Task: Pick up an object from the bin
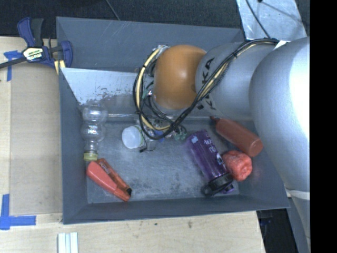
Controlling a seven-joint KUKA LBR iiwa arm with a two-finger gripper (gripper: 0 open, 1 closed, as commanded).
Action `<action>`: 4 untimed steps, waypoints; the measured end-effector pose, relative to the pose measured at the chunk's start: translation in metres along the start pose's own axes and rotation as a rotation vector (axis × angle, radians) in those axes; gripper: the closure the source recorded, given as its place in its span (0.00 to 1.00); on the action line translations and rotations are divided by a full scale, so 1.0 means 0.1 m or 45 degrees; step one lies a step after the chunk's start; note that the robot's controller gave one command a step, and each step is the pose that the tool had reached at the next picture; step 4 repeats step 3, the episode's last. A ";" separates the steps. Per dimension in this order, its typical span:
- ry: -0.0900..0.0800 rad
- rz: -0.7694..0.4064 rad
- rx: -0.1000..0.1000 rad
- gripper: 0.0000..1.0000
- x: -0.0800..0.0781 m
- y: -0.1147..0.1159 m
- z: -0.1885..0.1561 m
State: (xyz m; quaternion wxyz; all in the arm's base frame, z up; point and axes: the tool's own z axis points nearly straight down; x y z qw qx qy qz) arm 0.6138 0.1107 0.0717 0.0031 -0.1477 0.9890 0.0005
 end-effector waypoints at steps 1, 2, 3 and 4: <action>0.004 0.000 0.000 1.00 0.01 0.00 -0.05; 0.011 0.001 -0.001 1.00 0.02 0.00 -0.16; 0.014 0.000 -0.001 1.00 0.02 0.00 -0.39; 0.014 0.000 -0.001 1.00 0.02 0.00 -0.39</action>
Offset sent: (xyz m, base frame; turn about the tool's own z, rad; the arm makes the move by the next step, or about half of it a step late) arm 0.0002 -0.0001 0.1024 0.0000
